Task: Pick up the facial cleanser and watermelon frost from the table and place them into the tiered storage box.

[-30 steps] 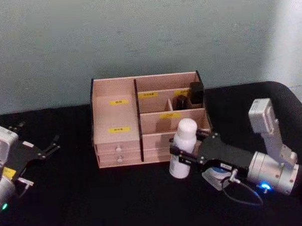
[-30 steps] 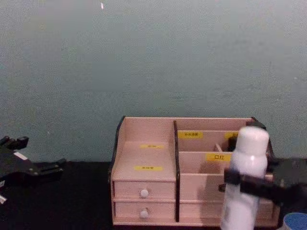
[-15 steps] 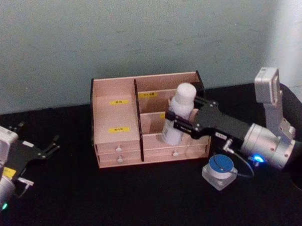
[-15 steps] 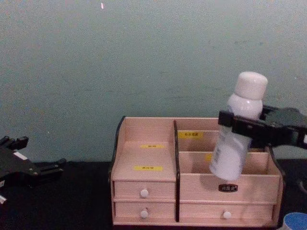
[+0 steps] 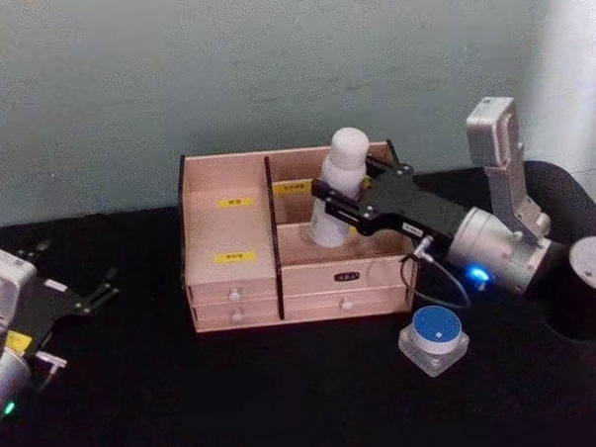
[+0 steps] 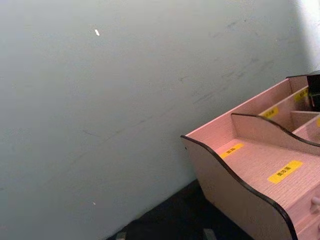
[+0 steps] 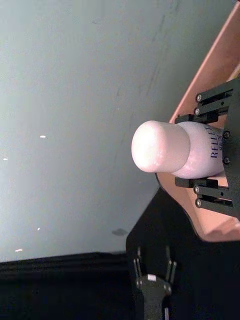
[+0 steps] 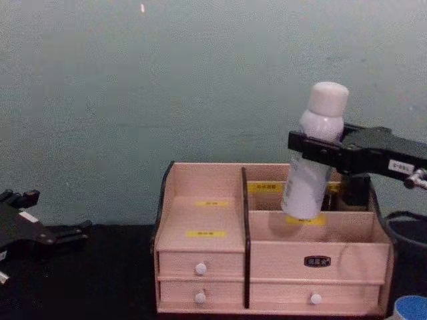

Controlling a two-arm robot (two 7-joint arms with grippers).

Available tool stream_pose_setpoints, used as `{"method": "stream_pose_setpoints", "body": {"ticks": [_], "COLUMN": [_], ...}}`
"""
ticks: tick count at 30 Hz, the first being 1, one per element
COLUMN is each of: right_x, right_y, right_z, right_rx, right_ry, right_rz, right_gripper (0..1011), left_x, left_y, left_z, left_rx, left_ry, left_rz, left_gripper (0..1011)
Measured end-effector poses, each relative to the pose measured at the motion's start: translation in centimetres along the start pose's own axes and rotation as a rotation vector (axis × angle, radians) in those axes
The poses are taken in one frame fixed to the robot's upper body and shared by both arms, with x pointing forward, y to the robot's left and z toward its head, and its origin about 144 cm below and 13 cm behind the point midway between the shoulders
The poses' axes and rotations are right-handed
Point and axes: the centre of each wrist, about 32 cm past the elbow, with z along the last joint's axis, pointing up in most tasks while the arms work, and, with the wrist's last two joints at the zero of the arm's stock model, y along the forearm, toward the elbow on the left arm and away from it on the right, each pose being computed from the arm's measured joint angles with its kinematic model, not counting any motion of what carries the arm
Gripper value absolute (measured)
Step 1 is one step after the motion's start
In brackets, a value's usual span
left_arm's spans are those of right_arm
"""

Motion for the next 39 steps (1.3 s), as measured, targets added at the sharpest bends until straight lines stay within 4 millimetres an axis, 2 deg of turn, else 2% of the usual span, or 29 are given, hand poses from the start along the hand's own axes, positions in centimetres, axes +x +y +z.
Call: {"method": "stream_pose_setpoints", "body": {"ticks": [22, 39], "right_x": [2.7, 3.6], "right_y": [3.0, 4.7], "right_z": [-0.3, -1.1], "right_rx": [-0.017, -0.043], "right_ry": [-0.004, 0.008], "right_rz": [-0.061, -0.059], "right_gripper": [600, 600], "left_x": [0.0, 0.0], "left_y": [0.0, 0.0], "left_z": [0.0, 0.0], "left_rx": [0.0, 0.0], "left_ry": [0.0, 0.0], "left_rz": [0.0, 0.0], "left_gripper": [1001, 1001]}}
